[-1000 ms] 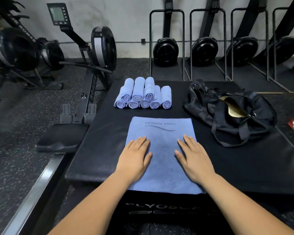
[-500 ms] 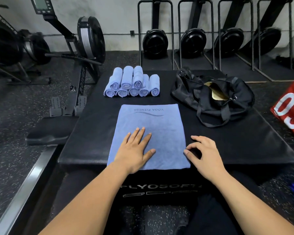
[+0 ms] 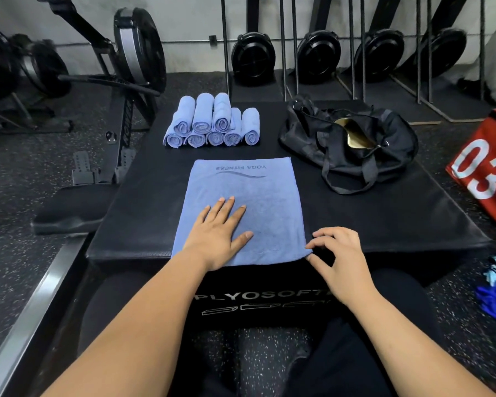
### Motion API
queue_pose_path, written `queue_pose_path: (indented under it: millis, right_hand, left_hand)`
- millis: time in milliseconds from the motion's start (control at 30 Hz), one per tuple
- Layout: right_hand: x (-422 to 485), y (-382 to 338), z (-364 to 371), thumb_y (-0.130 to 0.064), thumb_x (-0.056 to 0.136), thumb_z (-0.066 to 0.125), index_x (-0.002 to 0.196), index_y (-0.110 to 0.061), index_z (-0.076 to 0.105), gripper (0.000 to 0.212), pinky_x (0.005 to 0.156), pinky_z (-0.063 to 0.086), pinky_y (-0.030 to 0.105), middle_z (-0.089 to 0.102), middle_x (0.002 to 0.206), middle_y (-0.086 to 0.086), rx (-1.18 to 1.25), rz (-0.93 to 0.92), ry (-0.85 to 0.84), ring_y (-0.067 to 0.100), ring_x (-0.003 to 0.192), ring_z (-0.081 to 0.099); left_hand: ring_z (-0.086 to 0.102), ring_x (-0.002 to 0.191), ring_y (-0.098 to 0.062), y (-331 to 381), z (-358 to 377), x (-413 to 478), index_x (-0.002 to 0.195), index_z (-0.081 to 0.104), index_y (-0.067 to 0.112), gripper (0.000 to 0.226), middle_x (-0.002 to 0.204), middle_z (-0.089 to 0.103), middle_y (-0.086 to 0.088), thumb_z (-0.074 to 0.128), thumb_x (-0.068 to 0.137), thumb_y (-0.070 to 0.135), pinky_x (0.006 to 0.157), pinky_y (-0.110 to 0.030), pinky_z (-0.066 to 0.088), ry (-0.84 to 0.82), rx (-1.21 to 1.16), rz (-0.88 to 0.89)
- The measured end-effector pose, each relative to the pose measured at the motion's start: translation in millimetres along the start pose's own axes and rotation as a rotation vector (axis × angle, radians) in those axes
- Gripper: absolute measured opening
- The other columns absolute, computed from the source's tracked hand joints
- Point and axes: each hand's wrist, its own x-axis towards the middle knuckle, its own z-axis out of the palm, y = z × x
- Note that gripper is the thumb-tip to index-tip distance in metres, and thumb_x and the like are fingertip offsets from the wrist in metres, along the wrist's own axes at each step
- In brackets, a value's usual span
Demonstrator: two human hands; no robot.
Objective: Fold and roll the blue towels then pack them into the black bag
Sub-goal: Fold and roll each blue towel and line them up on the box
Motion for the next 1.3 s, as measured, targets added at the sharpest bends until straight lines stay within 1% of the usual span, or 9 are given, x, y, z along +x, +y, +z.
queue_pose_path:
  millis: [100,267,467,700,933,1067,1167,1233,1300]
  right_hand:
    - [-0.1,-4.5,-6.5,-0.017,0.083,0.087,0.099,-0.033,0.076,0.025,0.099,0.047,0.032,0.067,0.102,-0.023,0.030,-0.006,0.043,0.011,0.116,0.053]
    - [-0.7,-17.3,-10.5,-0.018,0.084,0.086,0.101,-0.043,0.076,0.032,0.096,0.041,0.009,0.065,0.109,-0.016,0.186,0.126,0.043,0.006,0.115,0.061]
    - [-0.5,-28.4,-12.7,-0.011,0.089,0.080,0.133,-0.044,0.062,0.058,0.104,0.037,0.013,0.074,0.113,-0.025,0.263,0.109,-0.007,0.008,0.131,0.051]
    - [-2.6,-22.3,-4.9,-0.034,0.084,0.085,0.134,-0.048,0.061,0.058,0.110,0.040,0.034,0.069,0.106,-0.022,0.174,0.083,-0.035,0.010,0.121,0.054]
    - [-3.1,-12.0,-0.9,-0.022,0.089,0.081,0.109,-0.040,0.075,0.028,0.103,0.043,0.042,0.064,0.099,-0.026,0.071,0.110,0.076,0.008,0.100,0.056]
    - [-5.1,-4.9,4.2,-0.028,0.087,0.082,0.098,-0.041,0.075,0.019,0.091,0.043,0.042,0.057,0.086,-0.020,-0.172,0.011,0.069,0.011,0.093,0.049]
    - [-5.2,-3.4,4.7,-0.027,0.086,0.081,0.101,-0.035,0.076,0.017,0.089,0.043,0.042,0.054,0.105,-0.018,-0.215,-0.047,0.085,0.016,0.102,0.050]
    - [-4.4,-4.8,4.3,-0.030,0.087,0.080,0.108,-0.033,0.076,0.022,0.094,0.043,0.042,0.058,0.122,-0.019,-0.222,-0.099,0.076,0.017,0.116,0.051]
    - [-4.1,-4.7,6.6,-0.041,0.088,0.080,0.119,-0.034,0.074,0.033,0.100,0.041,0.041,0.056,0.137,-0.023,-0.238,-0.167,0.005,0.017,0.127,0.048]
  left_hand:
    - [-0.021,0.159,-0.011,0.5,0.1,0.4,0.167,0.000,0.039,0.077,0.175,-0.016,0.009,0.013,0.101,0.076,0.130,-0.042,-0.009,-0.001,-0.002,-0.001]
    - [-0.021,0.159,-0.011,0.3,-1.7,0.5,0.167,-0.001,0.039,0.076,0.175,-0.016,0.009,0.014,0.102,0.076,0.130,-0.042,-0.009,-0.002,-0.002,0.001]
    - [-0.021,0.159,-0.011,1.3,-2.1,0.3,0.167,-0.001,0.040,0.076,0.175,-0.015,0.009,0.014,0.102,0.076,0.130,-0.042,-0.009,-0.010,-0.008,0.001]
    - [-0.019,0.160,-0.012,-0.3,-0.4,1.5,0.167,0.000,0.040,0.078,0.175,-0.014,0.009,0.012,0.100,0.078,0.131,-0.043,-0.008,0.002,0.000,0.004]
    - [-0.019,0.160,-0.012,0.4,-2.2,0.5,0.167,0.000,0.040,0.078,0.175,-0.014,0.009,0.013,0.101,0.078,0.131,-0.042,-0.008,0.004,-0.004,0.007]
    - [-0.019,0.160,-0.012,-0.8,-1.2,-0.3,0.168,0.002,0.038,0.078,0.175,-0.014,0.008,0.014,0.101,0.077,0.131,-0.042,-0.008,-0.001,-0.023,0.021]
    - [0.002,0.162,-0.015,-0.9,1.0,-6.7,0.166,0.025,0.029,0.073,0.176,0.011,0.004,0.025,0.104,0.068,0.132,-0.040,0.001,0.171,-0.088,0.094]
    - [0.024,0.158,-0.017,1.1,1.4,-16.2,0.158,0.043,0.024,0.064,0.169,0.033,0.004,0.035,0.106,0.060,0.130,-0.043,0.016,0.282,-0.128,0.186]
    - [0.036,0.152,-0.019,1.2,6.6,-29.6,0.153,0.051,0.024,0.057,0.164,0.041,0.005,0.042,0.106,0.057,0.125,-0.044,0.028,0.299,-0.173,0.273]
